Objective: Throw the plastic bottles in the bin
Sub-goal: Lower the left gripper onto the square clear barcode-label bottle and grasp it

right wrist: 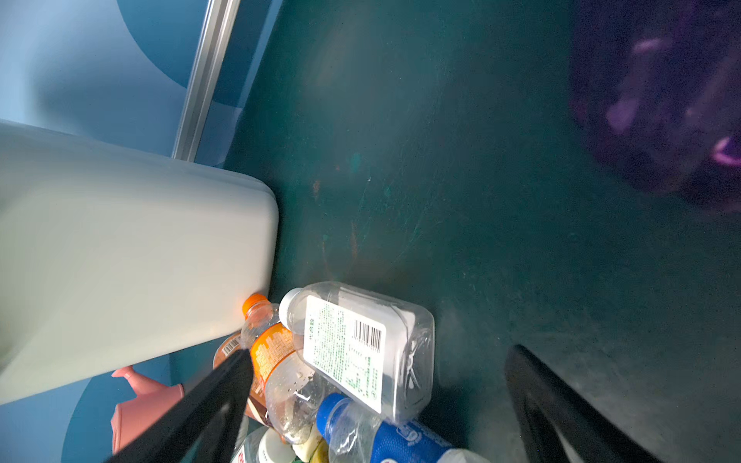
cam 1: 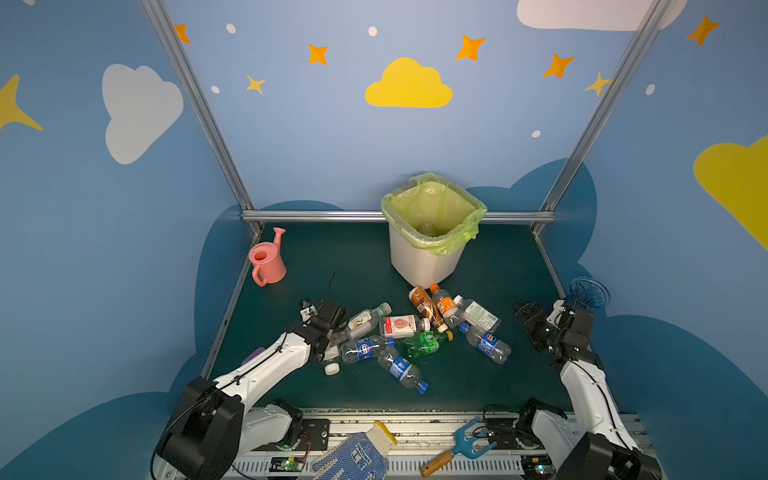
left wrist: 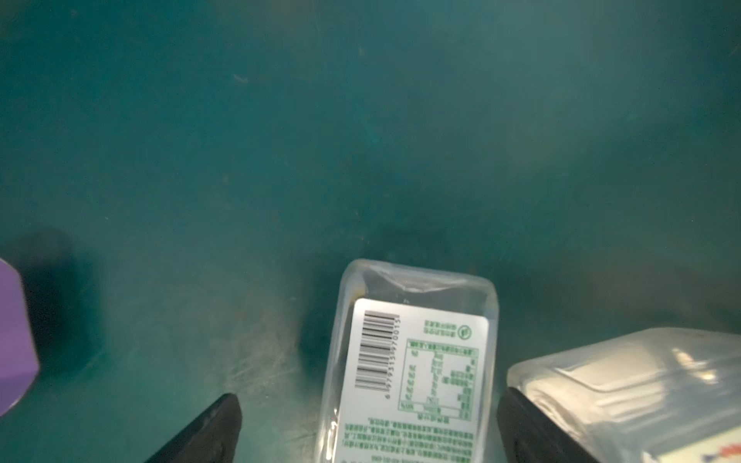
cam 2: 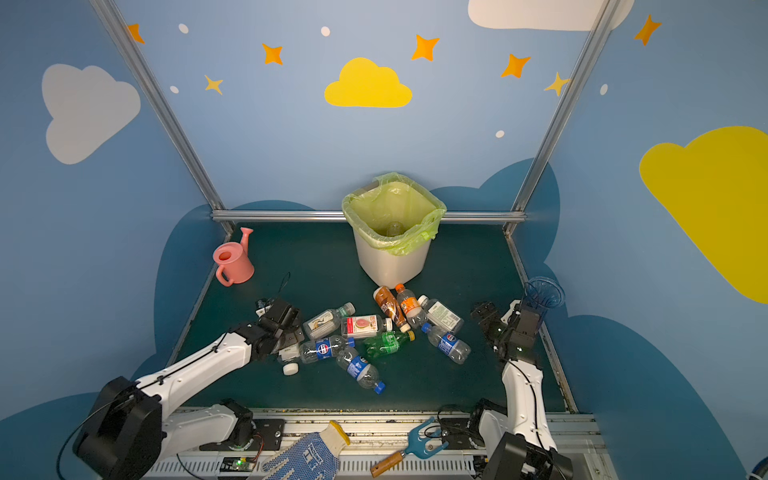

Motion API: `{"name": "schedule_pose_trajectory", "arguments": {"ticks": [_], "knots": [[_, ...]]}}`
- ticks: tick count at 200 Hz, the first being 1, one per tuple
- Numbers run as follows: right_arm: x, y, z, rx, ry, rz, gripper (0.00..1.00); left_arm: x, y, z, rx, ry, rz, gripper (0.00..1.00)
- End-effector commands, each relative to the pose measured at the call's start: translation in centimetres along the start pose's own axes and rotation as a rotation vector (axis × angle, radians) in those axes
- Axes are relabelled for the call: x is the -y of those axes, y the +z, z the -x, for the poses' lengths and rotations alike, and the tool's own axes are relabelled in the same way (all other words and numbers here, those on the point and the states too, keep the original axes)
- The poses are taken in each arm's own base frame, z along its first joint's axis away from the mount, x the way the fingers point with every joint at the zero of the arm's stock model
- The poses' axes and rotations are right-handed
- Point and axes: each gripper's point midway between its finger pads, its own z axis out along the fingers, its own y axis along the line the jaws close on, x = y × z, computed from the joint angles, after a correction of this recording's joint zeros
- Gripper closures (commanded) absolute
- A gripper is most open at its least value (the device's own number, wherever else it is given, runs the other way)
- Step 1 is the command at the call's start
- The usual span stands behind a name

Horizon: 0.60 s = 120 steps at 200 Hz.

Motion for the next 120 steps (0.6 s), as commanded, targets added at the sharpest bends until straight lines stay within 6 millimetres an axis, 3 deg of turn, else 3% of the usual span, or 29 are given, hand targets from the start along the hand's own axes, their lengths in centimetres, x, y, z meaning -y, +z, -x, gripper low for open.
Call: {"name": "schedule_pose_trajectory", "arguments": {"ticks": [1, 71, 98, 120], "knots": [[0.4, 0.2, 0.1, 0.011, 0.009, -0.009, 0.02, 0.7, 0.6, -0.7, -0.042, 0.016, -0.013, 0.02], [0.7, 0.3, 0.0, 0.009, 0.009, -0.019, 0.02, 1.9, 1.8, -1.2, -0.115, 0.024, -0.066, 0.15], [0.7, 0.4, 0.0, 0.006, 0.009, -0.019, 0.02, 2.0, 2.5, -1.5, -0.165, 0.003, -0.094, 0.25], [0.8, 0.4, 0.0, 0.005, 0.006, -0.021, 0.02, 2.2, 2.8, -1.7, -0.187, -0.007, -0.112, 0.25]]}}
